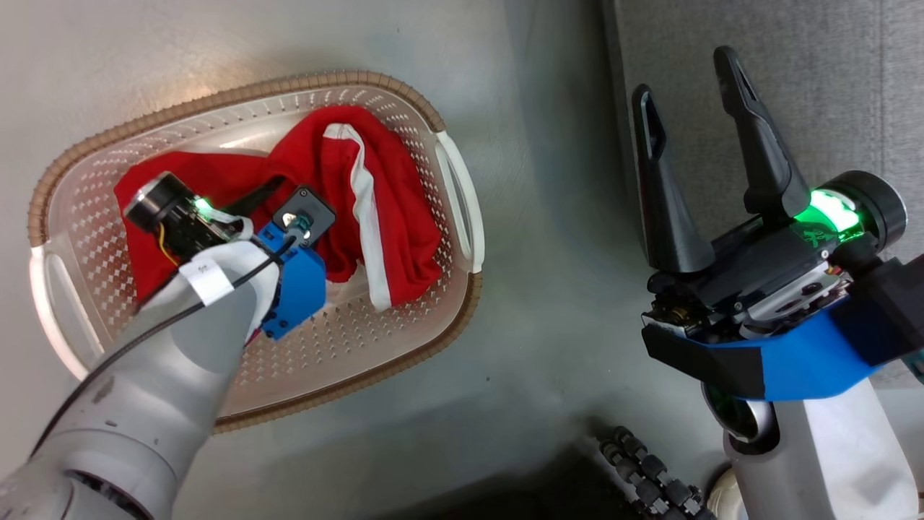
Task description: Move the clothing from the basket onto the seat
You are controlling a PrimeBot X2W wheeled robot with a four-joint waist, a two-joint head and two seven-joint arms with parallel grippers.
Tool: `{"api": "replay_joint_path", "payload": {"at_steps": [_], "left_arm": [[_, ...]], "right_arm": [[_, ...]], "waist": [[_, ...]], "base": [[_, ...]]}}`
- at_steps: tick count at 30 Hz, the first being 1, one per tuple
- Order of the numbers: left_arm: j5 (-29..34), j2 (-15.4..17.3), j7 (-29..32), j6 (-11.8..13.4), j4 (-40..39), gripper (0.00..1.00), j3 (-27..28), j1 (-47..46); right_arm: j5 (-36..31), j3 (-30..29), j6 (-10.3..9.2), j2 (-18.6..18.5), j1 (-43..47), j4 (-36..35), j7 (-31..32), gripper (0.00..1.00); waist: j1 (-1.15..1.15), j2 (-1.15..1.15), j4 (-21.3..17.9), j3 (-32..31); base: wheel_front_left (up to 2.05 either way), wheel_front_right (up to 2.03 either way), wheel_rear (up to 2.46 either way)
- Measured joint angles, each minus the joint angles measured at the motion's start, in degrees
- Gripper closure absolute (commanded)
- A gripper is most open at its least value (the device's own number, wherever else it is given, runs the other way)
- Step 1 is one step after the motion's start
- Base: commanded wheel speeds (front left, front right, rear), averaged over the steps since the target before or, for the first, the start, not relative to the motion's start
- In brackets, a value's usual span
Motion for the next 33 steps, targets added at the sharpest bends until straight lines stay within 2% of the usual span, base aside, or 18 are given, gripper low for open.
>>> {"api": "replay_joint_path", "payload": {"at_steps": [7, 16, 24, 33], "left_arm": [[0.2, 0.7, 2.76, 0.0, 1.08, 0.0, -2.43, -3.21], [1.29, -1.03, 0.36, 0.44, 1.41, 0.0, -4.43, -5.62], [1.27, -2.31, 0.93, 0.38, 1.58, 0.0, -6.1, -5.97], [0.22, -2.23, -0.18, 0.57, 1.67, 0.0, -6.38, -5.8]], "right_arm": [[-0.36, -0.96, 0.0, 0.0, 0.08, -1.27, 0.0, 0.0], [-0.9, -1.44, 0.0, 0.0, 0.1, -1.01, 0.0, 0.0], [-0.96, -2.18, 0.0, 0.0, 0.04, -0.74, 0.0, 0.0], [-0.46, -1.83, 0.0, 0.0, -0.04, -0.12, 0.0, 0.0]], "waist": [[0.0, 0.0, 0.39, 2.32], [0.0, 0.0, 2.53, 2.97], [-0.01, 0.0, 3.95, 2.58], [-0.01, 0.0, 4.84, 1.0]], "base": [[0.0, 0.0, 0.0], [0.0, 0.0, 0.0], [0.0, 0.0, 0.0], [0.0, 0.0, 0.0]]}}
